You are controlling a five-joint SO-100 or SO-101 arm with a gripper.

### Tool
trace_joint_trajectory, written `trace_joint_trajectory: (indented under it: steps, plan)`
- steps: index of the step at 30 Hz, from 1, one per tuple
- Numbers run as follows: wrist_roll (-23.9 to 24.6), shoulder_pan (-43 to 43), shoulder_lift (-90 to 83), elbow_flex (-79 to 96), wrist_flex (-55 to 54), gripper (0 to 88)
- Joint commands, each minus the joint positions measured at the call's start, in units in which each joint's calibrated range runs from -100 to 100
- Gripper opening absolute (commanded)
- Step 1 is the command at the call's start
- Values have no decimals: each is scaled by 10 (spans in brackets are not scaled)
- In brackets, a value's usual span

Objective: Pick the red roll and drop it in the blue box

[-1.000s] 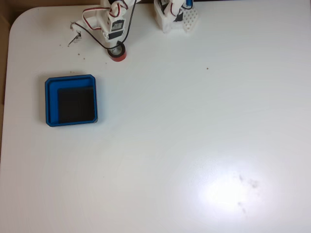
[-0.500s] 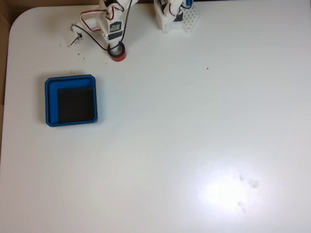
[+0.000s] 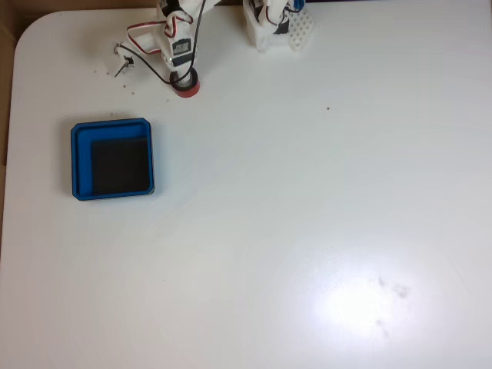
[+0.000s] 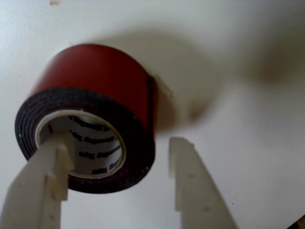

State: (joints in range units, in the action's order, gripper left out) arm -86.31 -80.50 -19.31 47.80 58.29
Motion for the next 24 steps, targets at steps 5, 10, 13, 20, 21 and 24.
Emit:
trace_joint_trajectory:
  steps: [5,10,13,20,21,24]
  plan:
    - [-3,-3,26,-33,3,183]
    - [-3,-3,39,-34,3,183]
    - [-3,-3,39,-34,2,183]
    - [3,-3,39,-34,2,149]
    - [3,-3,39,-34,2,130]
    - [3,-3,39,-34,2,57]
